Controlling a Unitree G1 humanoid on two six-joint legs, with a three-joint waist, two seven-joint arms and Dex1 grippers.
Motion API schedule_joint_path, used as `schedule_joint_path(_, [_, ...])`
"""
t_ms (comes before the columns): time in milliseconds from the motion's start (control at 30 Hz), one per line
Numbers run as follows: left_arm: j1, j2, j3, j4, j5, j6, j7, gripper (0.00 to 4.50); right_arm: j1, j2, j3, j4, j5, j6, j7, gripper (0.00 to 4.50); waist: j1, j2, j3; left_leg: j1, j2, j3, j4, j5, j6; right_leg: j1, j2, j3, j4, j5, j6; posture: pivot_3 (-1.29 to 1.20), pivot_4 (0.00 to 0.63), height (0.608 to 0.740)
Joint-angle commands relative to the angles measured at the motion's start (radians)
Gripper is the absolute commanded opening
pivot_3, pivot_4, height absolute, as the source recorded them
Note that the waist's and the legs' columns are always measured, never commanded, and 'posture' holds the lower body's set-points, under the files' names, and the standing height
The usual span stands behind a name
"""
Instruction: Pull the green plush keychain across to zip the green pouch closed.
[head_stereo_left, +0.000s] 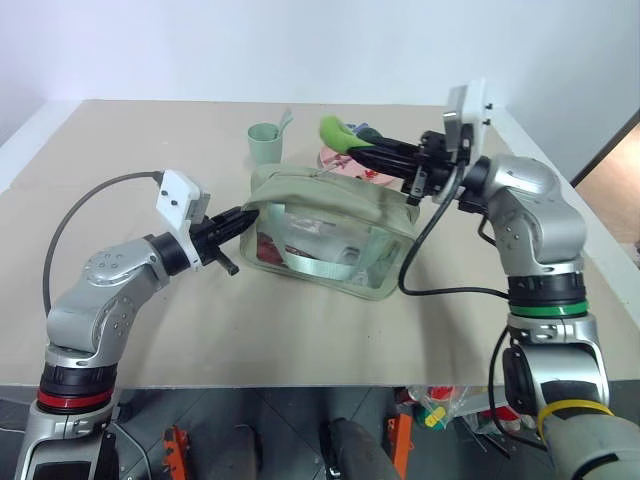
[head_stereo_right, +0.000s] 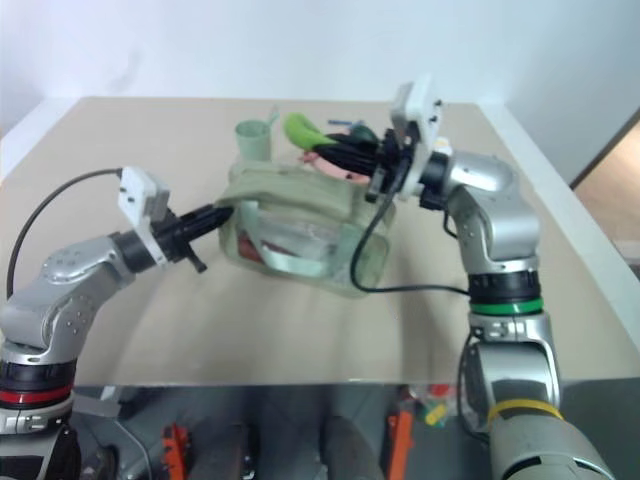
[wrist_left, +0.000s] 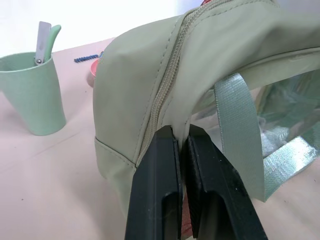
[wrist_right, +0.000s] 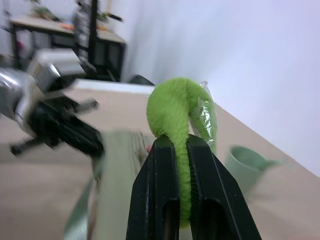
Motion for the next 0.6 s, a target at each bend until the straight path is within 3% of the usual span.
schedule_joint_path(33, [-0.02,-0.006,0.014,0.006,0.022,-0.009,0.039,0.0,0.013,-0.066,-0.097,-0.031,-0.018,-0.049,-0.066,0.02,0.0,0.0,0.0,0.0,0.0,0.0,0.0,0.0,0.0,0.0,0.0,0.0,0.0,0.0,0.0,0.0,0.15,0.74])
schedule_joint_path(233, [-0.01,-0.043,0.012,0.007,0.056,-0.027,0.099,0.0,0.105,-0.177,-0.171,-0.012,-0.108,-0.048,-0.227,0.02,0.001,0.0,0.0,0.0,0.0,0.0,0.0,0.0,0.0,0.0,0.0,0.001,0.0,0.0,0.0,0.0,0.15,0.74])
schedule_joint_path(367, [0.007,-0.073,0.001,-0.001,0.079,-0.049,0.128,0.0,0.229,-0.197,-0.149,-0.09,-0.193,0.011,-0.349,0.02,0.001,0.0,0.0,0.001,0.0,0.001,0.0,0.0,0.0,0.0,0.0,0.002,0.0,0.0,0.0,0.0,0.15,0.74])
schedule_joint_path(500, [0.012,-0.099,-0.016,-0.016,0.083,-0.043,0.148,0.0,0.385,-0.168,-0.076,-0.248,-0.281,0.162,-0.471,0.02,0.001,0.001,0.0,0.001,0.0,0.001,0.0,0.0,0.0,0.0,0.001,0.002,0.0,0.0,0.001,0.0,0.15,0.74])
schedule_joint_path(600, [0.011,-0.106,-0.024,-0.007,0.088,-0.05,0.149,0.0,0.424,-0.111,-0.008,-0.244,-0.353,0.174,-0.562,0.02,-0.003,0.001,-0.001,0.003,0.0,0.003,0.0,0.0,0.0,0.0,0.001,0.005,0.001,0.001,0.001,0.0,0.15,0.74])
